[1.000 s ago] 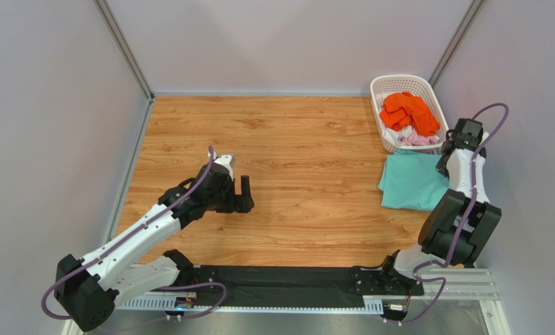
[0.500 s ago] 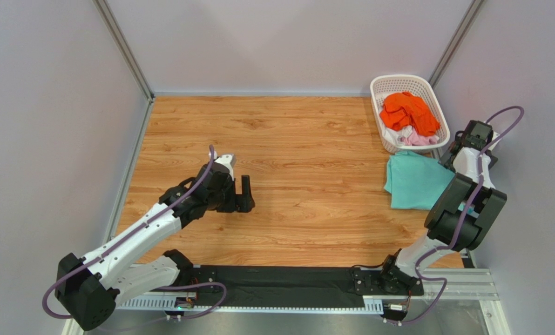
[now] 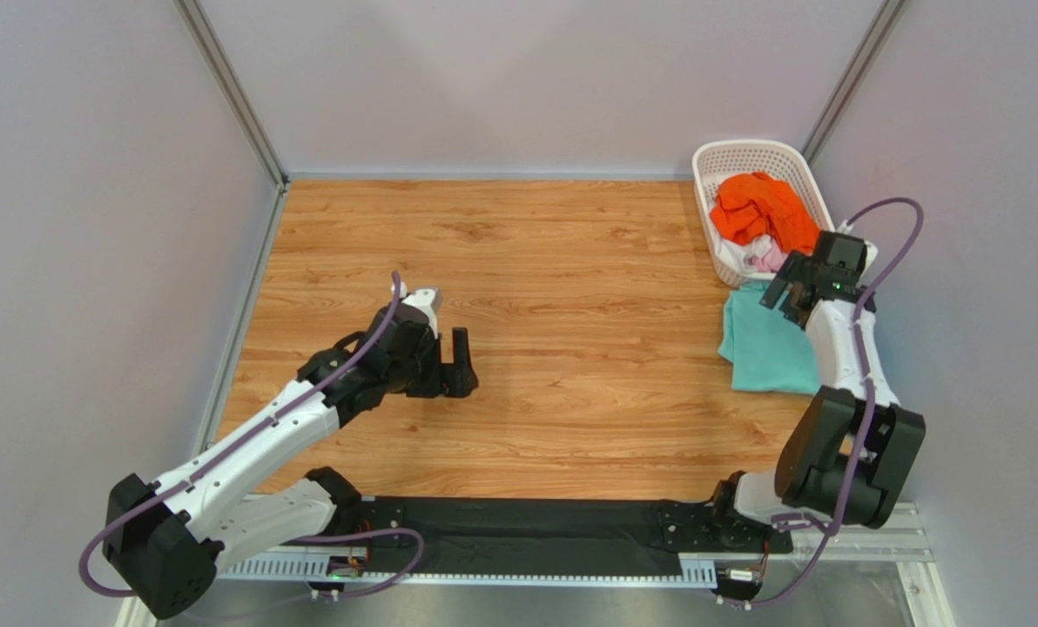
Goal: Fold and stack the t-shirts
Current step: Neatly place the folded tshirt to the corner
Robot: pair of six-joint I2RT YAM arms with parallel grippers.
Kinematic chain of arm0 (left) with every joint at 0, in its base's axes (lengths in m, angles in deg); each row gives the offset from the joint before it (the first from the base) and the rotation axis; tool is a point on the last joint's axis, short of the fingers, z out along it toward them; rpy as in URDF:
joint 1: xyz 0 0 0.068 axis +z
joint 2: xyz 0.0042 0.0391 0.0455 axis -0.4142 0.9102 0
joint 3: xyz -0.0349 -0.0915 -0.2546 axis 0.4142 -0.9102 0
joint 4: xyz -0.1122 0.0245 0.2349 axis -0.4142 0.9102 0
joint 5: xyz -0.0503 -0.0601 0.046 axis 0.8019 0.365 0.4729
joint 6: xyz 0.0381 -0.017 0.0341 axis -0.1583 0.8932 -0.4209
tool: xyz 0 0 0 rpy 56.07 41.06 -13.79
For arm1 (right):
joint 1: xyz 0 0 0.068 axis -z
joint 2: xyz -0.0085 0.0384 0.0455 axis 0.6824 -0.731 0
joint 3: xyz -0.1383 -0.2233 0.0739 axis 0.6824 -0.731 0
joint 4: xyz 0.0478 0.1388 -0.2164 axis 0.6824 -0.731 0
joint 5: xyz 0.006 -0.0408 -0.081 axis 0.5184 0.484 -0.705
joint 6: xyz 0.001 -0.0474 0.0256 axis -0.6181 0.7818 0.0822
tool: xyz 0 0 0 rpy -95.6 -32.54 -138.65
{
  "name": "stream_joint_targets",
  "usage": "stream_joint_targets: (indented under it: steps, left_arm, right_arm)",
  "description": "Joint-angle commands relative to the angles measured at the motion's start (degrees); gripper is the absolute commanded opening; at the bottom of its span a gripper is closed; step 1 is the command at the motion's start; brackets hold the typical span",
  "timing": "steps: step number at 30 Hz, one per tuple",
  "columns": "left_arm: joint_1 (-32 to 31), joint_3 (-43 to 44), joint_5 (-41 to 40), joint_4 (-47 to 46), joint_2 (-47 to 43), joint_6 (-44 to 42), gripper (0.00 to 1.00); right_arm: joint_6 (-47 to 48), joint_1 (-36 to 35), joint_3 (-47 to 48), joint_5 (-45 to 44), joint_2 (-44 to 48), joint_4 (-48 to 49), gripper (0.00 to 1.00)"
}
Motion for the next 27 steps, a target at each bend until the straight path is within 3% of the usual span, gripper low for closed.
stream_joint_targets:
  steps: [1,6,13,23,27]
  left_arm:
    - [0.38,0.08,0.73,-1.43,-0.5,-1.23,1.0]
    - [0.38,-0.18,1.79,-1.7,-0.24,-1.23,1.0]
    - [0.3,-0.35,1.17,-1.87,0.55,-1.23,1.0]
    - [0.39,0.35,1.17,-1.35,2.04,-1.67,1.0]
    - [0.38,0.17,-0.58,-1.34,1.6,-1.41,1.0]
  right_arm:
    - [-3.79,-0.91,-4.65,0.67,2.57,-2.52,0.9]
    - [-3.72,-0.03,-4.4,0.76,-4.0,-0.07,0.91]
    - [-1.25,0.06,-1.93,11.63,-15.18,1.79,0.91]
    - [-5.56,-5.56,-13.71,22.37,-10.27,3.81,0.91]
    - [-8.1,-12.83,-15.47,23.87,-7.55,3.2,0.91]
